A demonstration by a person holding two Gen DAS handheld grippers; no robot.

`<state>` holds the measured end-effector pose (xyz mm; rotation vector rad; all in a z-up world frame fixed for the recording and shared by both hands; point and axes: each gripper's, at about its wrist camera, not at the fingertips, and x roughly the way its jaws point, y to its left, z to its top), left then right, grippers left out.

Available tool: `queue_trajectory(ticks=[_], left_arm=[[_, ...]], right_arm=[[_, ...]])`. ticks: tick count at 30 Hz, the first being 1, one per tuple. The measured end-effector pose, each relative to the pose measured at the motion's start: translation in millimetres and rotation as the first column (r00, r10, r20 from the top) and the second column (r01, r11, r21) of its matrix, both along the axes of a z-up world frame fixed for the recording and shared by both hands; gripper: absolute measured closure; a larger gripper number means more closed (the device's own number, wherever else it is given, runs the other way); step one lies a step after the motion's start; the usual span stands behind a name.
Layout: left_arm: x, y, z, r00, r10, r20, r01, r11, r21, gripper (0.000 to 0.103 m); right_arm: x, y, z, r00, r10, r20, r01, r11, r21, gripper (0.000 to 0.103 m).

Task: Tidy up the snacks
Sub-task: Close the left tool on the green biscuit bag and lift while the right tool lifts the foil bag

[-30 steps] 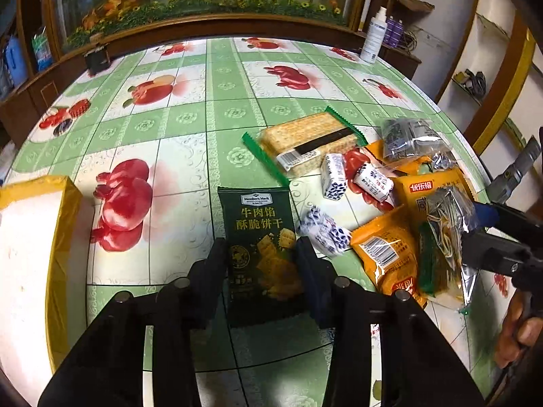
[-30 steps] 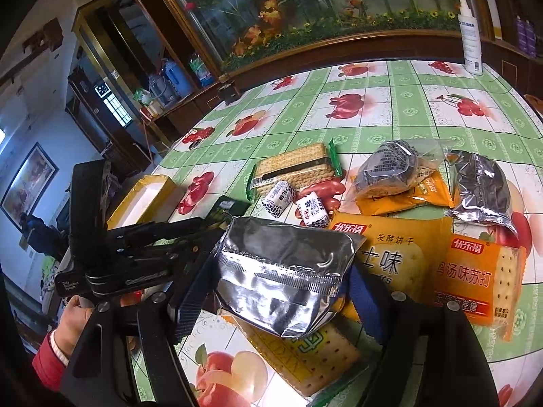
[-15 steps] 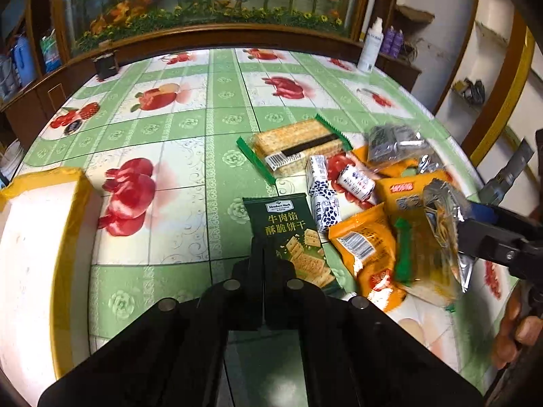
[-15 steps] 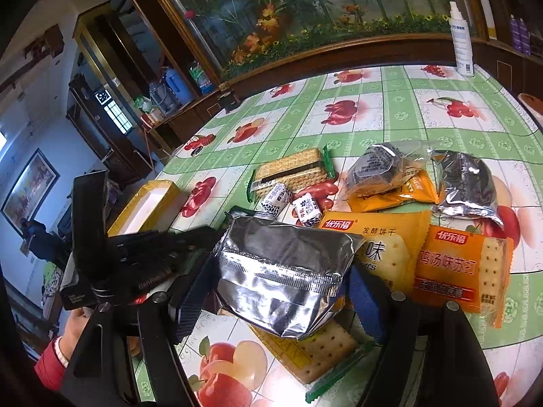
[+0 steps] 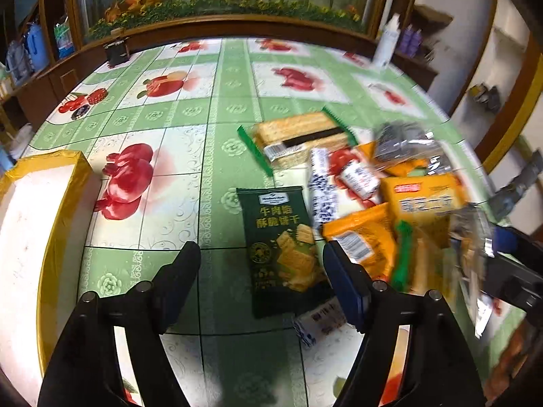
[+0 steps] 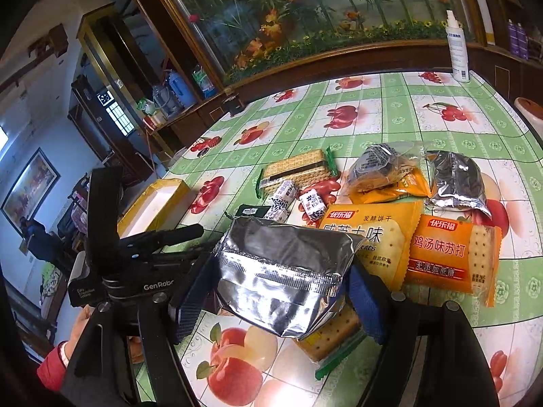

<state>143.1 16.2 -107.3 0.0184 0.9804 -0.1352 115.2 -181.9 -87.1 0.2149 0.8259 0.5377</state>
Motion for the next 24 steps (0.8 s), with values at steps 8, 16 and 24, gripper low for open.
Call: queue_trajectory(ticks=[8,16,24], left_arm=[[7,-20,-11,1.000,0.005,0.013,-0.006,0.998,0.067,0.022],[-16,5,5,0.997,0.026,0.066,-0.028,0.999,0.033,0.061],[-92,71,64,0.964,0.163,0.209,-0.159,0.987,-0.033,0.061]], right_arm=[[0,-6,-3,1.000,-0.010,-0.011,0.011,1.000,0.021,0.026],[-5,-2,2,1.000,-0.007,0.008,0.007,1.000,0.009,0.026],[-16,22,16,0.997,0.034,0.062,-0.032,0.999,-0.037,0.026]])
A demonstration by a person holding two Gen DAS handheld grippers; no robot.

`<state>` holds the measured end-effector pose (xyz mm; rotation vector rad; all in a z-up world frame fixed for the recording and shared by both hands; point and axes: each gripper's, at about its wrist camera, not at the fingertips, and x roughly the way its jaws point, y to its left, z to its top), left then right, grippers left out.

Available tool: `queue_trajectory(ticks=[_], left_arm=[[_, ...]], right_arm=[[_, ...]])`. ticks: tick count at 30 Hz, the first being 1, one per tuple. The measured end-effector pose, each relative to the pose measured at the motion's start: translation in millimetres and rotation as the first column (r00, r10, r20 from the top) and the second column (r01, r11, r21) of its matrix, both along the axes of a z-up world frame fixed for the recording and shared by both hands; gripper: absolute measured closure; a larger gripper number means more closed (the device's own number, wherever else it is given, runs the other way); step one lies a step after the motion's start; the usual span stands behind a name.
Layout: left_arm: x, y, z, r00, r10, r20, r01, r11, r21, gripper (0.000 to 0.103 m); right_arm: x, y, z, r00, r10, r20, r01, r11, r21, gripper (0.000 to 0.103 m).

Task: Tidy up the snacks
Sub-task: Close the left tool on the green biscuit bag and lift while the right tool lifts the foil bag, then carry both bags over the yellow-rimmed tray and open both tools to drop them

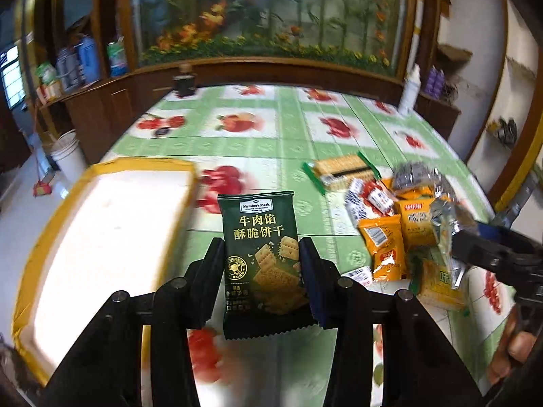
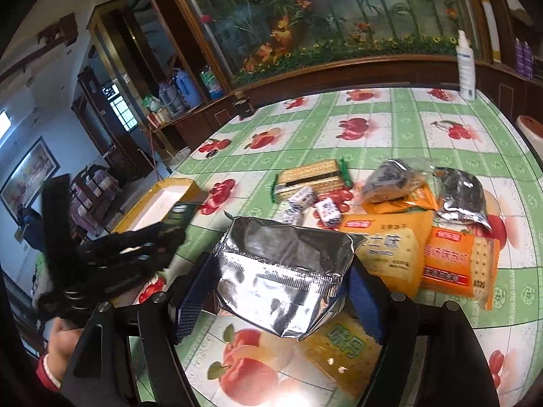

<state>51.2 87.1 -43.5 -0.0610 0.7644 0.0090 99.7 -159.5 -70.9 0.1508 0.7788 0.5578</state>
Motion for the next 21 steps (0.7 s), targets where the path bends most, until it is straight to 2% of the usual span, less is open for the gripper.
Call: queue_trajectory(ticks=[5,10,17,21], left_arm=[[-35,57,9,0.992,0.127,0.014,-0.127,0.992,-0.010,0.061],[-55,98,7,0.973,0.228,0.023,-0.228,0.973,0.028,0.060],[-62,140,-10,0.948,0.317,-0.021,-0.317,0.948,0.007,0.060],[-61,149,-27,0.940,0.334,-0.066,-0.335,0.942,-0.003,0.060]], right_arm=[[-8,39,5,0.996,0.084,0.017,-0.084,0.996,-0.004,0.026],[-13,96,7,0.980,0.198,0.009,-0.198,0.980,0.015,0.026],[-20,203,12,0.920,0.393,0.018,-0.393,0.919,0.032,0.026],[-15,255,0,0.900,0.435,0.002,-0.435,0.900,-0.006,0.026]])
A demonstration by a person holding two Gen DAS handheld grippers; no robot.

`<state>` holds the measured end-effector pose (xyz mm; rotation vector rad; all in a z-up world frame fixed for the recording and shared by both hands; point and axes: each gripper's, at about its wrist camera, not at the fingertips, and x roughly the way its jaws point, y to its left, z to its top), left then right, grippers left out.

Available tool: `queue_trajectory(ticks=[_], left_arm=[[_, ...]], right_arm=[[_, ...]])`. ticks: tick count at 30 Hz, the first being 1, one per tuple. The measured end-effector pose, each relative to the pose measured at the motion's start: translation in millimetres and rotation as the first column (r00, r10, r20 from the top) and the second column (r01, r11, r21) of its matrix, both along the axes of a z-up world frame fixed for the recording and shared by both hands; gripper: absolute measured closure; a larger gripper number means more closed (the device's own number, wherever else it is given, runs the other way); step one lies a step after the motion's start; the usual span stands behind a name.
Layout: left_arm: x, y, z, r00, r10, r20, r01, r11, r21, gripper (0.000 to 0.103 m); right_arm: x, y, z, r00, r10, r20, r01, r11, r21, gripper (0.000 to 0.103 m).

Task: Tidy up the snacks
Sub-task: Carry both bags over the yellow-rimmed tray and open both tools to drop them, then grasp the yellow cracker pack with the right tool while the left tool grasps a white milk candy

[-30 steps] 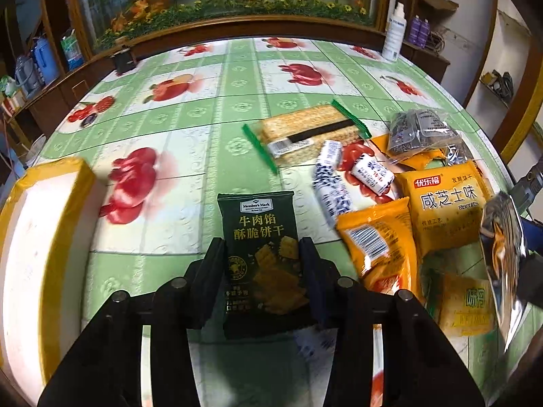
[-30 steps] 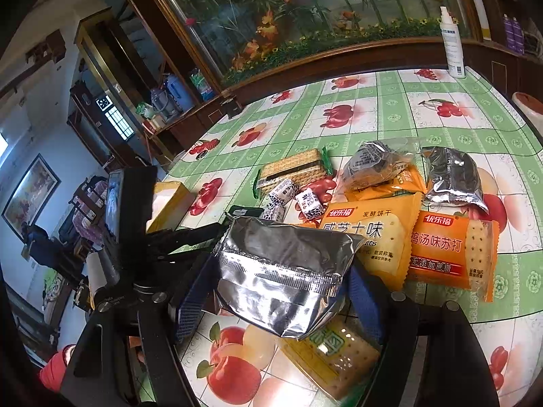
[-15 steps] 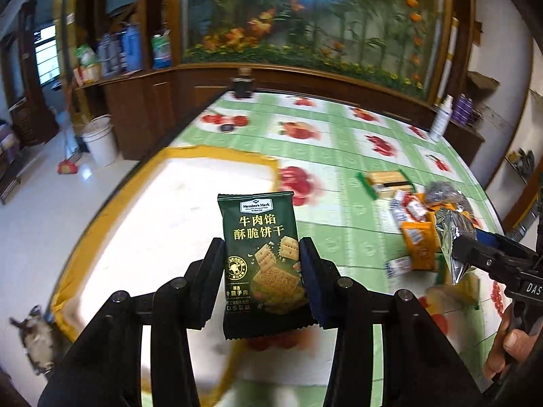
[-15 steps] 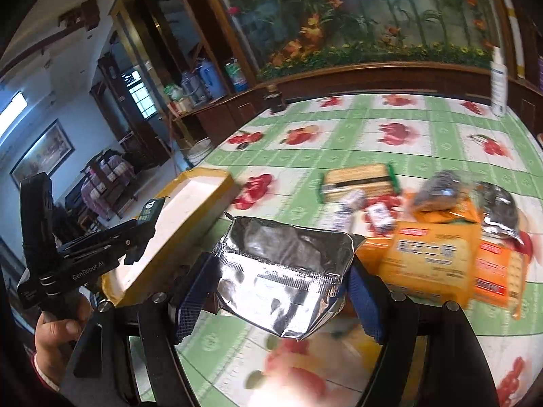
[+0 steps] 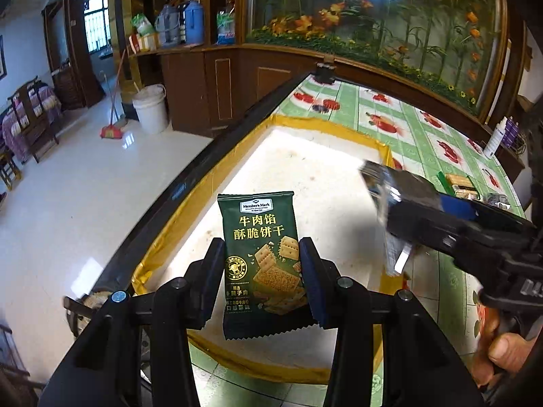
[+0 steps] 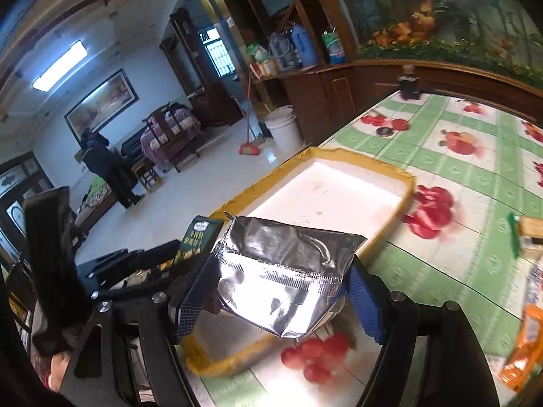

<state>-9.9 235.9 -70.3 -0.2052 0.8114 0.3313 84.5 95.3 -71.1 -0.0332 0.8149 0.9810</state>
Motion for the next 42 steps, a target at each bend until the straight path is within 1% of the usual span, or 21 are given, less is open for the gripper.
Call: queue_trajectory(ticks=[3,5,7,10,12,13,15,19,22,26,28,32,34,37,39,42], left_arm=[[2,0,-11,1.000,0.000,-0.023,0.000,1.000,-0.013,0.060],[4,1,-16,0.999,0.003,-0.035,-0.003,1.000,-0.018,0.060],[4,3,-19,0.999,0.006,-0.044,-0.007,1.000,-0.025,0.060],[4,7,-21,0.998,0.026,-0.063,-0.029,0.999,-0.038,0.058],[2,8,-21,0.997,0.038,-0.062,-0.041,0.998,-0.044,0.051],[1,8,-20,0.997,0.047,-0.062,-0.050,0.998,-0.041,0.044],[-2,7,-14,0.997,0.058,-0.044,-0.060,0.997,-0.038,0.042],[-9,-3,-1,0.999,0.042,0.012,-0.041,0.998,-0.044,0.041],[-7,-23,7,0.999,-0.001,0.036,0.003,0.999,-0.041,0.040],[1,-60,14,0.993,-0.105,0.051,0.107,0.994,-0.034,0.040],[5,-81,15,0.986,-0.161,0.049,0.163,0.986,-0.025,0.030],[12,-124,11,0.961,-0.275,0.040,0.276,0.961,-0.024,0.030],[18,-144,8,0.948,-0.318,0.025,0.319,0.947,-0.023,0.030],[25,-166,6,0.933,-0.360,0.008,0.360,0.932,-0.027,0.030],[29,-180,4,0.922,-0.388,0.000,0.388,0.921,-0.023,0.030],[40,-200,-1,0.900,-0.435,-0.022,0.435,0.900,0.012,0.030]], right_arm=[[8,22,-11,1.000,0.007,-0.010,-0.008,0.999,-0.039,0.026],[12,29,-16,1.000,0.012,-0.016,-0.013,0.998,-0.054,0.026],[14,36,-21,0.999,0.018,-0.029,-0.020,0.997,-0.072,0.024],[20,35,-25,0.999,0.003,-0.042,-0.007,0.996,-0.090,0.023],[23,30,-25,0.999,-0.022,-0.044,0.018,0.996,-0.083,0.022],[25,25,-23,0.998,-0.031,-0.050,0.027,0.997,-0.070,0.021],[28,13,-20,0.997,-0.051,-0.060,0.048,0.998,-0.046,0.021],[27,-24,-12,0.994,-0.101,-0.048,0.101,0.995,-0.010,0.021],[26,-65,-12,0.985,-0.165,-0.054,0.165,0.986,0.002,0.021],[22,-129,-18,0.960,-0.273,-0.062,0.273,0.962,-0.001,0.021],[18,-162,-23,0.940,-0.333,-0.070,0.333,0.943,-0.008,0.021],[12,-223,-33,0.893,-0.439,-0.094,0.439,0.898,-0.025,0.020],[6,-244,-35,0.875,-0.475,-0.095,0.475,0.880,-0.032,0.020],[-1,-266,-37,0.853,-0.514,-0.090,0.512,0.858,-0.043,0.020],[-6,-273,-37,0.847,-0.526,-0.074,0.523,0.850,-0.057,0.020],[-10,-278,-39,0.847,-0.531,-0.030,0.527,0.844,-0.100,0.020]])
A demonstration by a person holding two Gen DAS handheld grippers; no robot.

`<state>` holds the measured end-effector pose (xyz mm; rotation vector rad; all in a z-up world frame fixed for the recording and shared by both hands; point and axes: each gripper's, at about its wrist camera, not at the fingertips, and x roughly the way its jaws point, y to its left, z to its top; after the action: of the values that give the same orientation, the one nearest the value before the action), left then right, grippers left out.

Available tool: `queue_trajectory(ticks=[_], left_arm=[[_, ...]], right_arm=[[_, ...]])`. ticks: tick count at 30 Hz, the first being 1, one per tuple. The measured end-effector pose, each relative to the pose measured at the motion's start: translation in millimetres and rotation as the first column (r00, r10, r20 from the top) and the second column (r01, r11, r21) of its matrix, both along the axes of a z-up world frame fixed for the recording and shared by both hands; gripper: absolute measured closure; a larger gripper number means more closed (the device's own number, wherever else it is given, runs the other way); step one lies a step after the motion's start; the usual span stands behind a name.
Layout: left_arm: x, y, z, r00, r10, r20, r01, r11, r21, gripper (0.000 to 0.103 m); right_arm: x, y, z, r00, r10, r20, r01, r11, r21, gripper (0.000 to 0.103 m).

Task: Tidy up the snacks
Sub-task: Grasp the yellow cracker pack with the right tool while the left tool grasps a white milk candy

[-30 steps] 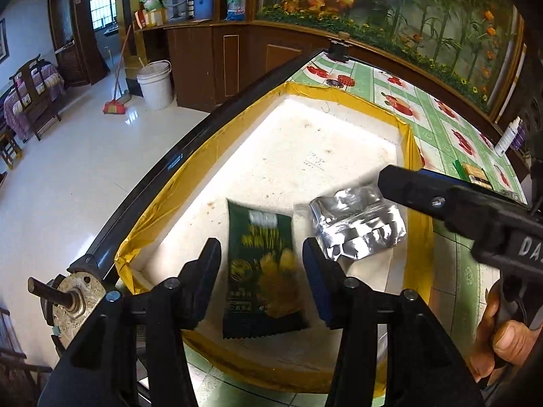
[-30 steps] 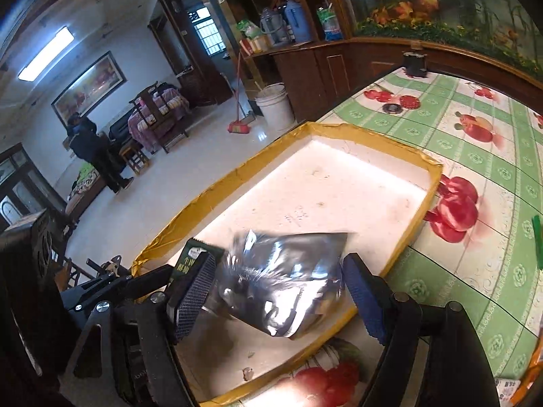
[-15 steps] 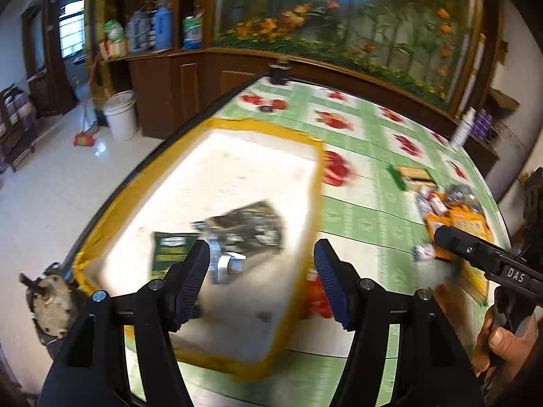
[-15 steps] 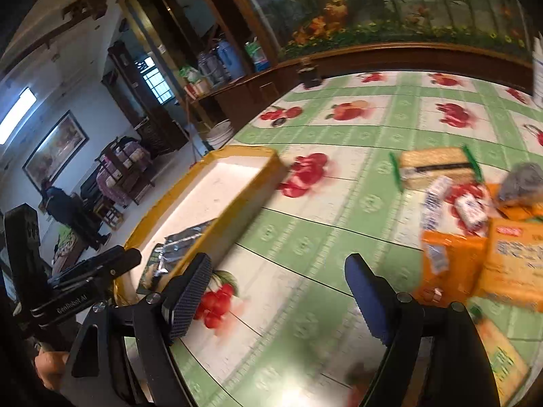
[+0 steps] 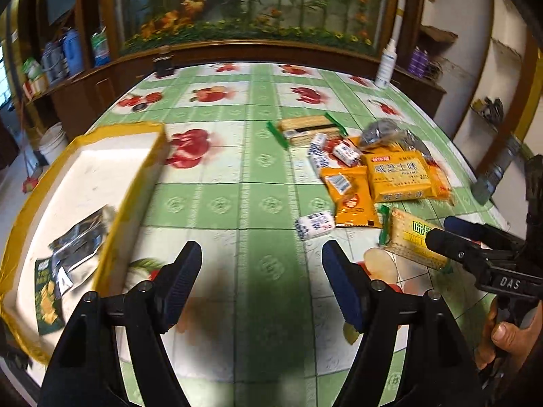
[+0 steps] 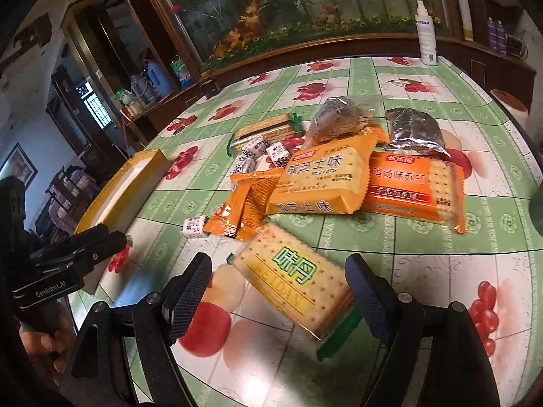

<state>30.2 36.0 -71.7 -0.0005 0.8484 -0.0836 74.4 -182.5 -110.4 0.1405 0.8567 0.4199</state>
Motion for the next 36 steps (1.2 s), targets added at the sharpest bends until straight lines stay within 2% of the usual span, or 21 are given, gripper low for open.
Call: queue_trajectory(ticks=[5,11,20,26,29,33,36], left_arm=[[22,-19,-12,0.997,-0.063,-0.040,0.065,0.996,0.055,0.030],[42,-21,-22,0.990,-0.116,-0.082,0.119,0.992,0.037,0.030],[64,-41,-37,0.969,-0.218,-0.118,0.229,0.969,0.088,0.030],[70,-41,-41,0.959,-0.257,-0.120,0.263,0.964,0.036,0.030],[66,-43,-40,0.954,-0.281,-0.108,0.286,0.958,0.032,0.042],[62,-45,-37,0.944,-0.314,-0.103,0.318,0.948,0.023,0.070],[60,-49,-37,0.936,-0.335,-0.105,0.339,0.941,0.020,0.070]], right_arm=[[0,0,-4,0.999,0.036,0.011,-0.036,0.998,-0.052,0.020],[7,4,-9,0.997,0.076,0.003,-0.075,0.994,-0.078,0.020],[17,1,-20,0.996,0.079,-0.031,-0.082,0.994,-0.077,0.020],[24,4,-21,0.995,0.091,-0.032,-0.094,0.991,-0.096,0.020],[26,8,-21,0.993,0.115,-0.036,-0.118,0.987,-0.107,0.020],[23,14,-21,0.988,0.149,-0.042,-0.154,0.980,-0.128,0.020],[21,16,-22,0.987,0.157,-0.039,-0.161,0.975,-0.151,0.020]])
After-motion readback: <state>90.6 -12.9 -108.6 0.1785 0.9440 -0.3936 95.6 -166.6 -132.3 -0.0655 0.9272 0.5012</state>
